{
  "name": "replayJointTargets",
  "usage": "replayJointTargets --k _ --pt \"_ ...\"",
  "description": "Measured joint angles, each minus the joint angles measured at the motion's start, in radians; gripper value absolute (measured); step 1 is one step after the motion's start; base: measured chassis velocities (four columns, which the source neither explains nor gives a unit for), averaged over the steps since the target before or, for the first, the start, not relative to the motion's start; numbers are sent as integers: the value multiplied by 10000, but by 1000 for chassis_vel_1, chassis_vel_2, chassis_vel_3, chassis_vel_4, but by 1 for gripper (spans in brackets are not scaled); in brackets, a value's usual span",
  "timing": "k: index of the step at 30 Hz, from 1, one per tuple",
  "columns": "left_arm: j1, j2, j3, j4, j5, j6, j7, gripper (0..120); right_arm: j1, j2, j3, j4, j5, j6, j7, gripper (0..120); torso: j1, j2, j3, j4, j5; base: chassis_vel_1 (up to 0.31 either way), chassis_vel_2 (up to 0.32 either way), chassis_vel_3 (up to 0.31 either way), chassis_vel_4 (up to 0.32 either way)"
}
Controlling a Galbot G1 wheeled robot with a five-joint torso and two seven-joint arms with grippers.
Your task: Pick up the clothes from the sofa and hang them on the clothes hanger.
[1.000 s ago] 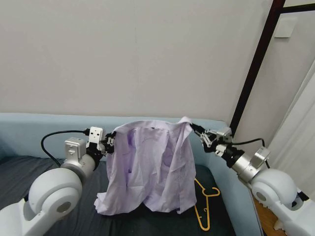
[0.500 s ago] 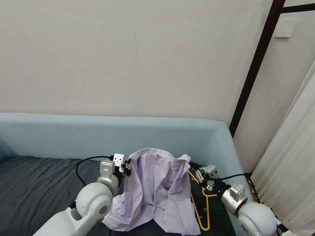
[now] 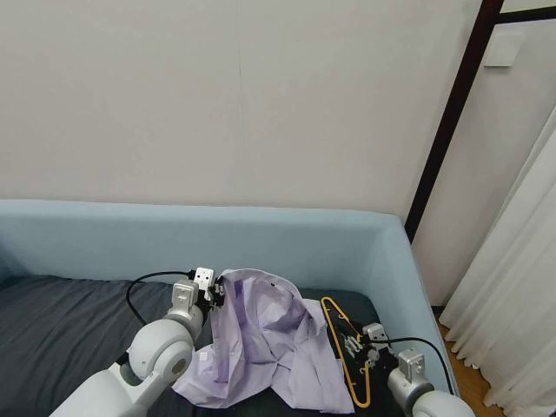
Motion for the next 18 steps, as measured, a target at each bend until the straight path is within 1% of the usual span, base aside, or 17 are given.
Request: replayJointTargets --k 3,4,5,6,8,9,12,13,15,18 --pt "48 47 -104 36 83 5 8 0 49 220 42 -712 361 -441 69 67 0 0 0 -3 2 0 0 0 0" --pt "48 47 -104 36 83 5 8 0 49 220 42 -712 361 -441 69 67 0 0 0 -3 2 0 0 0 0" --pt "59 78 -134 74 107 -5 15 0 136 333 45 -971 505 -525 70 71 0 0 0 -2 2 0 0 0 0" --pt "62 88 -145 84 113 -13 20 0 178 375 46 -1076 560 -553 69 73 0 0 0 -2 2 0 0 0 0" --pt "82 167 -215 110 131 -87 34 0 552 733 70 -1838 1083 -833 33 86 0 0 0 1 1 0 0 0 0" --pt "82 167 -215 110 131 -87 34 0 552 733 70 -1838 1083 -833 33 86 0 0 0 1 1 0 0 0 0" --pt "97 219 -290 98 133 -184 40 0 1038 1178 77 -2660 1406 -1246 30 98 0 0 0 1 0 0 0 0 0" --pt "97 219 -290 98 133 -184 40 0 1038 1178 77 -2660 1406 -1246 30 98 0 0 0 1 0 0 0 0 0" --pt "126 229 -339 43 133 -279 40 0 1404 1503 33 -3274 1310 -1280 31 100 0 0 1 0 0 0 0 0 0" --pt "139 231 -349 16 133 -302 40 0 1513 1594 22 -3468 1260 -1279 31 100 1 0 1 1 2 0 0 0 0"
